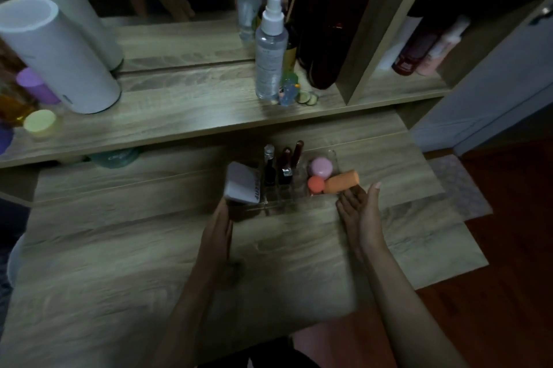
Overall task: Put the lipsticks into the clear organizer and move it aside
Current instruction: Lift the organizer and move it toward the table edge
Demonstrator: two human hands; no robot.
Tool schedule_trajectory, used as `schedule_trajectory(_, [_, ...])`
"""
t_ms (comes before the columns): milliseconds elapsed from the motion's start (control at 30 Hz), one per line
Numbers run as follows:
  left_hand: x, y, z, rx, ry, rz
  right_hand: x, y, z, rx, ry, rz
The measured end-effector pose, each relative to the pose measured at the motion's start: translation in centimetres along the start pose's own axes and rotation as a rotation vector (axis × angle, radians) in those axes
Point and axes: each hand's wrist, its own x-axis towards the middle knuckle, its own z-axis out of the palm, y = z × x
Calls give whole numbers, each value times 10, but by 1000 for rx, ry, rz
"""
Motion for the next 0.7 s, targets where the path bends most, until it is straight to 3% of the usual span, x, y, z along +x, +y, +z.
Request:
schedule_trajectory(333, [8, 5, 81, 43, -202, -28, 37, -46, -61, 1, 59, -44])
schedule_trajectory(700, [13, 16, 140, 81, -239, 12, 58, -81, -101, -14, 98, -23])
